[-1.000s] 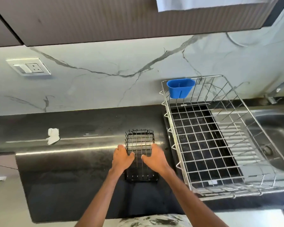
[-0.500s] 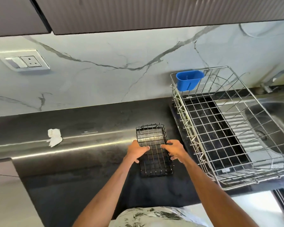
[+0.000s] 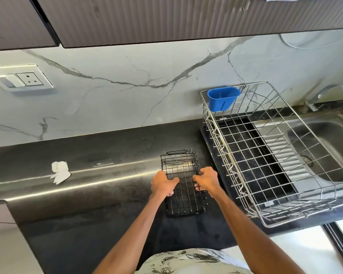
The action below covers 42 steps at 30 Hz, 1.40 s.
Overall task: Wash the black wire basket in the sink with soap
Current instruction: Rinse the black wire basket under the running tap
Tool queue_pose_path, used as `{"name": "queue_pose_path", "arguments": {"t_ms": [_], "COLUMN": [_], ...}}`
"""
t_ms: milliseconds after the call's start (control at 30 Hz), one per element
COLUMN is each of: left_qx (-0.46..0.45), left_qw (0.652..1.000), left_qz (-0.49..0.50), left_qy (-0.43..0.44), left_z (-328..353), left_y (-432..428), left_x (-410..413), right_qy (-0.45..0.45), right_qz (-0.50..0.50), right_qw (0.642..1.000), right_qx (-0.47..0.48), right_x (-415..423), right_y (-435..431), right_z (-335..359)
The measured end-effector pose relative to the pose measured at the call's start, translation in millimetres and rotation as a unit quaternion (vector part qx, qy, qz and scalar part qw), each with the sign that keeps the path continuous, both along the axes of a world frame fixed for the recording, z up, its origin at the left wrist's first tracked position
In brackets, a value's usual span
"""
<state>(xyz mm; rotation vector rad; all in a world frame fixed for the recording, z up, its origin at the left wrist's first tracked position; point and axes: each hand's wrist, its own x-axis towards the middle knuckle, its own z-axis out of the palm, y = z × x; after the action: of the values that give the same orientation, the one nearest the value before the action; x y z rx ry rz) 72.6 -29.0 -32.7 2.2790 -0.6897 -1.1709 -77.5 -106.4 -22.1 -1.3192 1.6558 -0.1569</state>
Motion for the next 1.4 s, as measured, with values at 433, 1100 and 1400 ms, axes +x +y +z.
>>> {"name": "queue_pose_path", "arguments": {"t_ms": [433, 1100, 1400], "left_qx": [-0.069, -0.295, -0.399], "left_qw": [0.988, 0.914, 0.858], "left_qz": [-0.035, -0.016, -0.03], "left_qy": [-0.135, -0.278, -0.321], "left_z": [46, 181, 248], "left_y": [43, 106, 121], "left_x": [-3, -84, -220], "right_qy": [0.073, -0.053, -0.124], "right_qz": [0.057, 0.029, -0.022], "right_qw": [0.98, 0.935, 0.897], "right_qx": [-0.173, -0.35, -0.423], "right_x": [-9, -99, -247], "right_y": [56, 108, 126], "right_z": [75, 171, 221]}}
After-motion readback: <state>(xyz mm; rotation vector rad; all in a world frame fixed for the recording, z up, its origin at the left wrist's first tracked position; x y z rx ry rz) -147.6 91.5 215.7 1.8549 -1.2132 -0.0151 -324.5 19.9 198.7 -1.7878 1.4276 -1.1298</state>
